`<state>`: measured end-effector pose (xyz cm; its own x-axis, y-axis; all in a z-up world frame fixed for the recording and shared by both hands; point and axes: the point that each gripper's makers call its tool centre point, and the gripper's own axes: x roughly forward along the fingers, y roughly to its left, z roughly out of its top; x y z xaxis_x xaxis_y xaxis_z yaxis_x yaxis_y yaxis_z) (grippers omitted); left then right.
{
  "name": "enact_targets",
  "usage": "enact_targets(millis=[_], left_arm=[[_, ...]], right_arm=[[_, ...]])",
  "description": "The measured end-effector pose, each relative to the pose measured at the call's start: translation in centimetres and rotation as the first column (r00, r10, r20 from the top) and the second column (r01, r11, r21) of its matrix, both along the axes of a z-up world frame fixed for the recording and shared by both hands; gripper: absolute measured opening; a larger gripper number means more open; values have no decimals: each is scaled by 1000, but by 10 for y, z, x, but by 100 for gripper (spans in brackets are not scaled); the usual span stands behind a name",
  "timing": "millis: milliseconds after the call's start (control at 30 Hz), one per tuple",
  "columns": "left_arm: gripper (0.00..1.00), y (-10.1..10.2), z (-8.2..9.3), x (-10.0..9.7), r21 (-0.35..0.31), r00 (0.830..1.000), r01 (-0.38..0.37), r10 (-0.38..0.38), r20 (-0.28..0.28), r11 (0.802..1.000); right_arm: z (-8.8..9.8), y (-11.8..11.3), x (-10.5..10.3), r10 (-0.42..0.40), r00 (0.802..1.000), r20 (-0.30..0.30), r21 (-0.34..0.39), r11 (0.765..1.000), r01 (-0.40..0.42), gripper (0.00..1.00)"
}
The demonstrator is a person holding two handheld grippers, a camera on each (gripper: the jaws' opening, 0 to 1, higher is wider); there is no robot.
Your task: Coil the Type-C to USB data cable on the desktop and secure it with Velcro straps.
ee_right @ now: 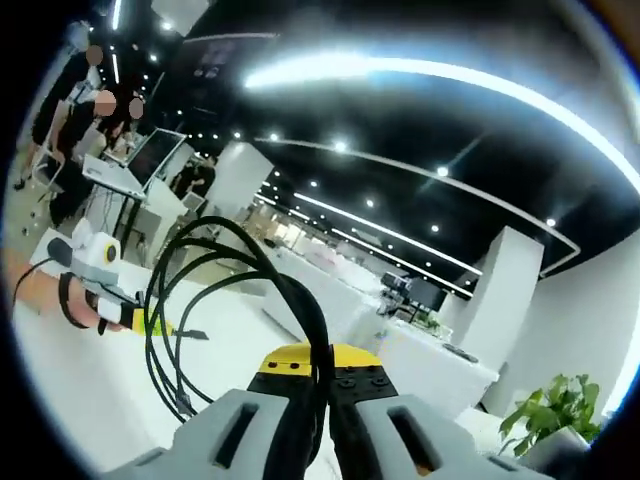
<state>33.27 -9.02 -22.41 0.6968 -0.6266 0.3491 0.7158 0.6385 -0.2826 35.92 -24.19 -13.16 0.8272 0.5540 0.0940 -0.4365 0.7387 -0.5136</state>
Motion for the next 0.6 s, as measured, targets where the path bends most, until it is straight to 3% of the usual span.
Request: enact_targets(millis=[133, 300, 400, 600], left_arm=[[3, -8, 2, -9, 83, 998, 17, -22, 57, 996], [3, -13, 5, -15, 100, 995, 56, -64, 76, 993], [3, -16, 5, -19, 118, 992, 95, -103, 66, 989], [3, -22, 1, -24, 109, 987, 153, -156, 23, 982]], right_arm=[[-24, 10, -9, 52, 999, -4, -8, 999, -52, 2], [-55, 23, -18, 133, 991, -15, 6, 991, -133, 2], [-74, 28, -26, 166, 986, -29, -50, 985, -167, 2], [-89, 49, -39, 208, 978, -34, -92, 973, -210, 3]])
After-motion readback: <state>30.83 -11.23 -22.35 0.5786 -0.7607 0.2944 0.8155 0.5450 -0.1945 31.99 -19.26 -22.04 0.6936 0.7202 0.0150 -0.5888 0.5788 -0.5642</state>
